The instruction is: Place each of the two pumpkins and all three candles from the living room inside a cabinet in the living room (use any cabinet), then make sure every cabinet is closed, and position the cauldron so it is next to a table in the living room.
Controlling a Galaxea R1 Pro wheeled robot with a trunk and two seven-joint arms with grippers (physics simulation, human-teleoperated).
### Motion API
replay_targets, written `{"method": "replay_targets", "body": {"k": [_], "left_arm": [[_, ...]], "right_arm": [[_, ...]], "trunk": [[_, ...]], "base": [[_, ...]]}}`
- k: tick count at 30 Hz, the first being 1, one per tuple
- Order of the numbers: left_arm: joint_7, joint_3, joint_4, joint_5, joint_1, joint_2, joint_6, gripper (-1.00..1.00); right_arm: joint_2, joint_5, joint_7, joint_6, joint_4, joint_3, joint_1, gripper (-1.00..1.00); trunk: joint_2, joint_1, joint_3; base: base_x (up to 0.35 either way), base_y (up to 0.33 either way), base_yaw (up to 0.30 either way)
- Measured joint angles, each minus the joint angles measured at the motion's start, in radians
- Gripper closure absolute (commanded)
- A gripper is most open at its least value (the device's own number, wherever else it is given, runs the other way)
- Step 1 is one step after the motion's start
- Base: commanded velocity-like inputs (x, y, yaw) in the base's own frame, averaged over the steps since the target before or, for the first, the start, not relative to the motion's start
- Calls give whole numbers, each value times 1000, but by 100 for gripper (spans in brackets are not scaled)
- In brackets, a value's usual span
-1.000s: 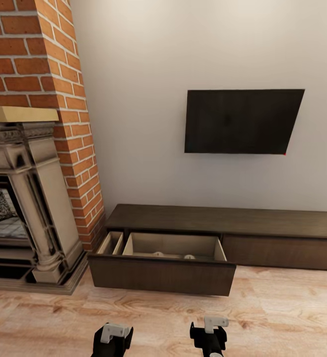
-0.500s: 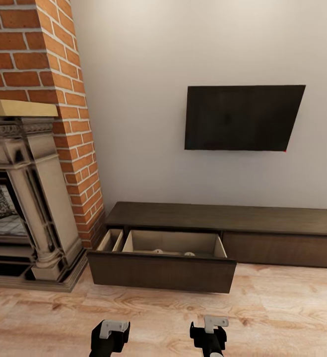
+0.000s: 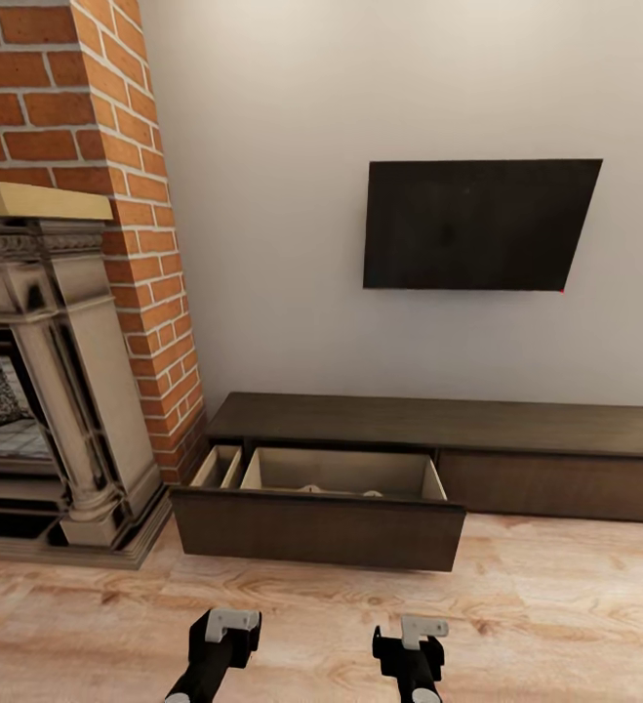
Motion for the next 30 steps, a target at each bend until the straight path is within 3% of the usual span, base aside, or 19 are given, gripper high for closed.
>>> {"method": "replay_targets", "body": {"k": [15,20,30], "left_arm": [[-5,3,87,3,-15,-16,-2,-100],[-9,3,89,6,-17,-19,0,-100],[-11,3,81,5,-24,-19,5,-100]], "right_arm": [[-5,-9,-2,-6,-6,-11,0,-100],[-5,-10,-6,-48,-18,-12,0,-100],[-4,-6,-13,-82,-121,-3,1,-100]], "trunk": [[-105,58,-47],[-140,77,-63],[-196,107,-88]], "base": [[0,0,0],[0,0,0],[0,0,0]]}}
